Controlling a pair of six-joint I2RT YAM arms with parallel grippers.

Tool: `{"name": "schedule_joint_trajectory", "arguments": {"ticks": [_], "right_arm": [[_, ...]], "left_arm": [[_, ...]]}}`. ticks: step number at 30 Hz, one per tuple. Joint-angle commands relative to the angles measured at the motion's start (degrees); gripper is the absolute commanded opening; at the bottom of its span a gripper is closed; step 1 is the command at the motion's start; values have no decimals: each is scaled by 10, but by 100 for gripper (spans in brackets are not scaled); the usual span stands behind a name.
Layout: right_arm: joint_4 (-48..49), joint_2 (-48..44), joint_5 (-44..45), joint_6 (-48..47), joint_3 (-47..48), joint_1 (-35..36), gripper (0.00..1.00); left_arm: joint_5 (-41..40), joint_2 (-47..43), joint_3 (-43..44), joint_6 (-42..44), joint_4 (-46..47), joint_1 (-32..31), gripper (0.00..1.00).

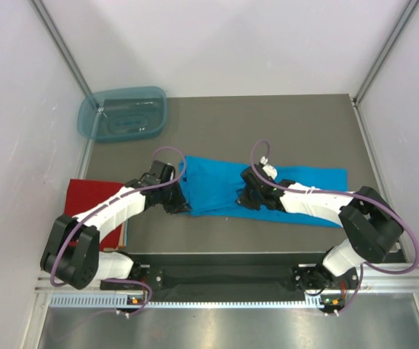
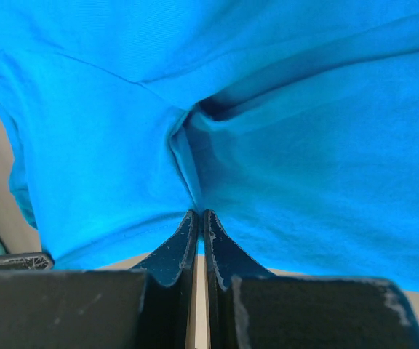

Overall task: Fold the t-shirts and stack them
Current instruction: Fold the tshirt

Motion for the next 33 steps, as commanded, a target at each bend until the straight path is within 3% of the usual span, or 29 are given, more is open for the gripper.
{"name": "schedule_joint_trajectory", "arguments": {"ticks": [1,18,33], "right_arm": [[4,-17,10,-14,-7,-3,0],[-30,-36,-12,-53,12,-3,0],[-32,-32,-24,-65,-1,-2,2]], "left_arm": [[-25,-17,-12,-7,-3,-1,0],[-47,-22,28,0,-50,-2,0],[-34,-23,8,2,-47,-2,0]]}}
